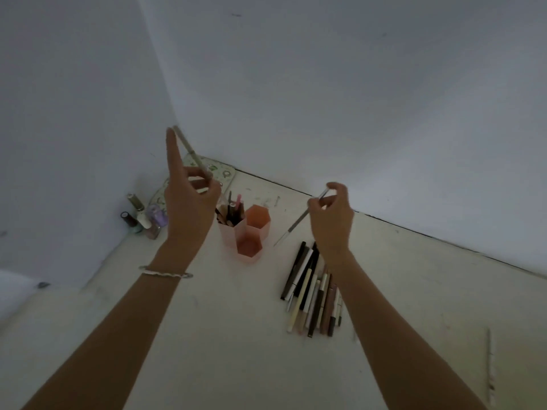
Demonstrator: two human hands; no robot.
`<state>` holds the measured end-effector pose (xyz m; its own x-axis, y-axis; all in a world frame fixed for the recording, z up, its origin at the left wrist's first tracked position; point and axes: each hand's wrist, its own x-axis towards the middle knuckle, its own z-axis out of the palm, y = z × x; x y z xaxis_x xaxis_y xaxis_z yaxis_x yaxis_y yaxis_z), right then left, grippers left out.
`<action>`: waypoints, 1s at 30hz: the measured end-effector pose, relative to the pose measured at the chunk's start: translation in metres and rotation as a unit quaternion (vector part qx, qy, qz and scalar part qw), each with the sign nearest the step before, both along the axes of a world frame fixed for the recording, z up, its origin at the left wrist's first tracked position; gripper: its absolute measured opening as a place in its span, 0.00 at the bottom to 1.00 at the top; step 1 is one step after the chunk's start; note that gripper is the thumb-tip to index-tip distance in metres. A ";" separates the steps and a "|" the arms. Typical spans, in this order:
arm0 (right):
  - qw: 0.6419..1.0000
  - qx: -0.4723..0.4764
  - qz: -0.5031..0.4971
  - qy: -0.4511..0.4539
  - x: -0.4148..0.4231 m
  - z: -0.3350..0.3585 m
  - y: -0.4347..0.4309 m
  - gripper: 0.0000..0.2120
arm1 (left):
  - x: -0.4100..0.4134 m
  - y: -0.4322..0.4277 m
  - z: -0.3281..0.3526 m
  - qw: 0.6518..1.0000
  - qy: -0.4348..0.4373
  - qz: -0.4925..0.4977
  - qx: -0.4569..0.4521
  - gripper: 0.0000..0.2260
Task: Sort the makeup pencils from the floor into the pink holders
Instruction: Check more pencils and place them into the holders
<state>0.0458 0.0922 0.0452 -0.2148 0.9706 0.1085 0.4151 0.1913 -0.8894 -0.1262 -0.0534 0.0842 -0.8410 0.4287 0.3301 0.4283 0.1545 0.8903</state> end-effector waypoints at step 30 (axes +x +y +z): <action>0.930 0.299 0.212 -0.032 -0.054 0.000 -0.069 0.14 | 0.005 -0.021 0.020 0.998 0.036 -0.024 0.044 0.17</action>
<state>-0.0077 0.0234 0.0454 -0.5889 0.5668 0.5761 0.2375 0.8028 -0.5470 -0.1207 -0.0743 0.1040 -0.7927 0.4350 0.4272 0.4972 0.0557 0.8659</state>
